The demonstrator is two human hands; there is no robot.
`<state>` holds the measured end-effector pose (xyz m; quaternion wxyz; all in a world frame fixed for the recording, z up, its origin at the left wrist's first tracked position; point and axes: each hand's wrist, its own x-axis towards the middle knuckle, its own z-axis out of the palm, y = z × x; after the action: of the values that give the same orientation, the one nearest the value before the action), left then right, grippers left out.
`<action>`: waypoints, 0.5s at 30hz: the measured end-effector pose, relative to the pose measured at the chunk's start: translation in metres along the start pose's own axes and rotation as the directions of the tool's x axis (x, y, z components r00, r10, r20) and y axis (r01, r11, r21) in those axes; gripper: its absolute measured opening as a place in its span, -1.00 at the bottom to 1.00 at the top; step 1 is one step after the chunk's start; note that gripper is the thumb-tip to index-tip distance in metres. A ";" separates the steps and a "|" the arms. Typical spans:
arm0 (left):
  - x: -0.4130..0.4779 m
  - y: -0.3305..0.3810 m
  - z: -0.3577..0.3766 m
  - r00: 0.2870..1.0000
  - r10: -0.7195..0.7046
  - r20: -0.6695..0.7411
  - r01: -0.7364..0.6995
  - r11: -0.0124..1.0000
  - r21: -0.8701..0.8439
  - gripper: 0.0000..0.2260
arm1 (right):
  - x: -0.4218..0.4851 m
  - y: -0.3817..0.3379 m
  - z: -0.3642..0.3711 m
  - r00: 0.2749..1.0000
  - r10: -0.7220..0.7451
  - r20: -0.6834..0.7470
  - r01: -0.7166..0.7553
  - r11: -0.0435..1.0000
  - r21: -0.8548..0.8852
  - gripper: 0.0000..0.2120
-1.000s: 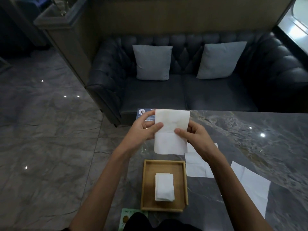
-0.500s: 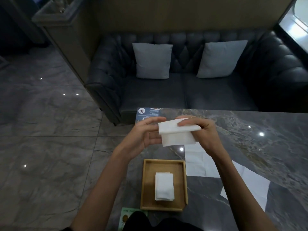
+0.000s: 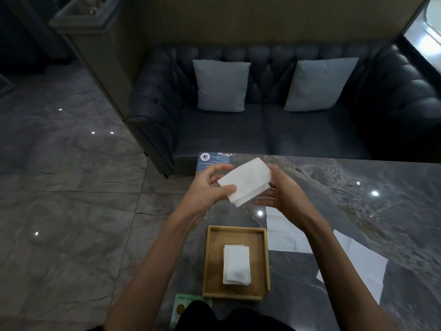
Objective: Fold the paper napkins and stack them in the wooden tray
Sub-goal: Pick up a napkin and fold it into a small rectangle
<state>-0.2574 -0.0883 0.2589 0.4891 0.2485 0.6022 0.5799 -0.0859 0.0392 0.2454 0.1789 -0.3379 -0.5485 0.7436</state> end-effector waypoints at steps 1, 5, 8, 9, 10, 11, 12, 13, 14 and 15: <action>-0.002 0.000 -0.001 1.000 -0.001 0.002 0.000 0.999 0.055 -0.56 | -0.001 0.004 0.002 0.999 -0.036 -0.027 0.034 0.998 -0.052 -0.81; -0.010 0.001 -0.004 0.991 -0.057 0.122 0.033 0.981 0.189 -0.48 | -0.004 0.006 0.006 0.984 -0.162 -0.075 0.151 0.979 -0.135 -0.78; -0.016 0.002 0.001 0.972 -0.130 0.196 0.088 0.974 0.209 -0.59 | -0.005 -0.003 0.010 0.977 -0.210 -0.024 0.193 0.932 -0.306 -0.76; -0.017 0.001 0.002 0.967 -0.146 0.209 0.098 0.970 0.222 -0.57 | -0.005 -0.006 0.011 0.975 -0.224 -0.010 0.203 0.903 -0.378 -0.77; -0.018 -0.001 0.001 0.958 -0.166 0.234 0.116 0.969 0.216 -0.52 | -0.004 -0.008 0.012 0.971 -0.240 -0.002 0.213 0.866 -0.453 -0.79; -0.020 -0.001 0.001 0.942 -0.191 0.276 0.142 0.972 0.188 -0.49 | -0.004 -0.010 0.011 0.967 -0.256 0.004 0.221 0.826 -0.519 -0.82; -0.021 -0.001 0.000 0.920 -0.216 0.326 0.179 0.974 0.140 -0.48 | -0.003 -0.012 0.011 0.963 -0.270 0.013 0.229 0.788 -0.572 -0.83; -0.022 -0.001 0.000 0.898 -0.235 0.372 0.220 0.972 0.084 -0.50 | -0.003 -0.012 0.010 0.959 -0.282 0.025 0.238 0.754 -0.612 -0.83; -0.023 -0.002 0.000 0.885 -0.248 0.395 0.254 0.966 0.037 -0.52 | -0.004 -0.012 0.009 0.955 -0.294 0.042 0.252 0.725 -0.641 -0.83; -0.024 -0.002 0.001 0.886 -0.259 0.386 0.275 0.961 0.014 -0.54 | -0.006 -0.013 0.008 0.951 -0.303 0.065 0.268 0.699 -0.663 -0.82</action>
<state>-0.2464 -0.1088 0.2646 0.6775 0.2622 0.5111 0.4594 -0.0885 0.0342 0.2603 0.1733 -0.3081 -0.8177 0.4543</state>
